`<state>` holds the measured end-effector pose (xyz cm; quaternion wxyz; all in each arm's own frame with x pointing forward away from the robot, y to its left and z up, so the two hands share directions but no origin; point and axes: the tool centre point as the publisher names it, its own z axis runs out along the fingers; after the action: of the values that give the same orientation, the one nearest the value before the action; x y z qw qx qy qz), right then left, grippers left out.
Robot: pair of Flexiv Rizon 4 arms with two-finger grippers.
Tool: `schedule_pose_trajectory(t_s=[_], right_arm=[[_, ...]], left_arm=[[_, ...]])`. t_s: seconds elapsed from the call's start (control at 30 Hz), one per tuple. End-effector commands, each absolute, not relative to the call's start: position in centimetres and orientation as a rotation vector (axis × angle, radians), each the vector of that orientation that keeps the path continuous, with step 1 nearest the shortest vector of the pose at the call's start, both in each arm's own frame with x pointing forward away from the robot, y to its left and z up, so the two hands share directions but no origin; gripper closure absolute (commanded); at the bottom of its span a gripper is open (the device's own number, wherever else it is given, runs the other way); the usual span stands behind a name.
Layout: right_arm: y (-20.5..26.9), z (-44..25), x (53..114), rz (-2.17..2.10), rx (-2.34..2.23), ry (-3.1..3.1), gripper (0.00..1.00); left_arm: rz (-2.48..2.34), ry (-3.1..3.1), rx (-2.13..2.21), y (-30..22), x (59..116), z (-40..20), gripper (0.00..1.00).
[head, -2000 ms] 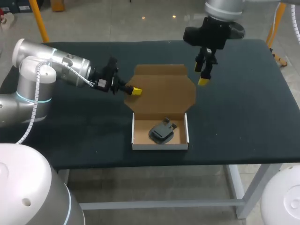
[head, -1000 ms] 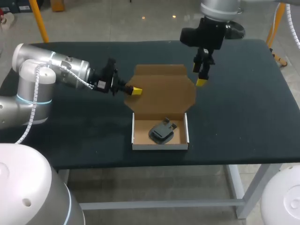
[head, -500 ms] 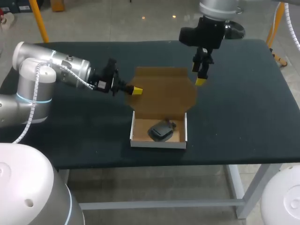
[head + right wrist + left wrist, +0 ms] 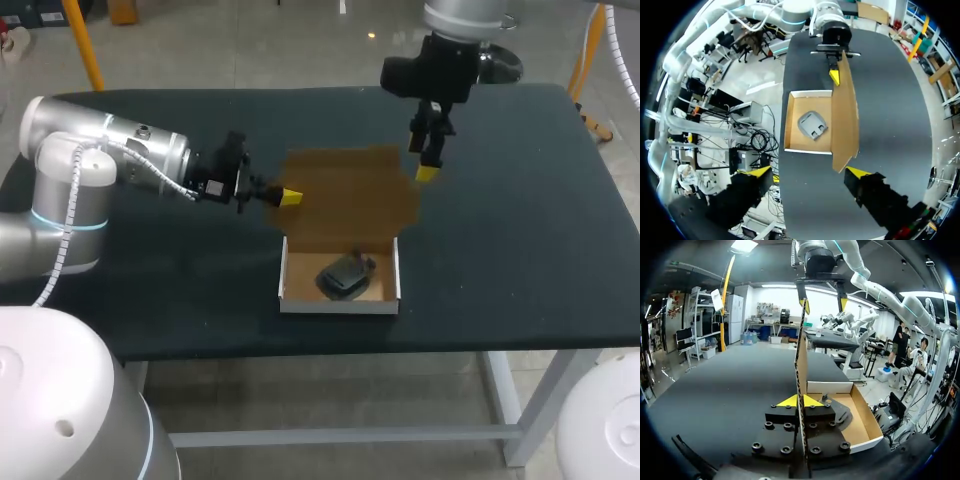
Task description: Assemble the packaging by folding the flat box into shape, placing the metal phone stand inside, and closing the box properly
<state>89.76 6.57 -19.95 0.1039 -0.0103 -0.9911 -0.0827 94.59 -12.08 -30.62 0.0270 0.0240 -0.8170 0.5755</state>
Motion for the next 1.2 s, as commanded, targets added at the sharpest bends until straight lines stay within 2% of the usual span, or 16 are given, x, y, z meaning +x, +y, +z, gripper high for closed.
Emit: schedule_pose_trajectory(t_s=[0.03, 1.2], right_arm=[[6.6, -19.6, 89.7, -0.24, -0.025, -2.925, 0.0], [7.5, -19.4, 89.4, -0.233, -0.01, -2.933, 0.0]], left_arm=[[1.78, -2.539, 0.088, -12.0, 94.0, -30.7, 1.0], [1.866, -2.696, -0.004, -11.6, 92.4, -30.3, 1.0]])
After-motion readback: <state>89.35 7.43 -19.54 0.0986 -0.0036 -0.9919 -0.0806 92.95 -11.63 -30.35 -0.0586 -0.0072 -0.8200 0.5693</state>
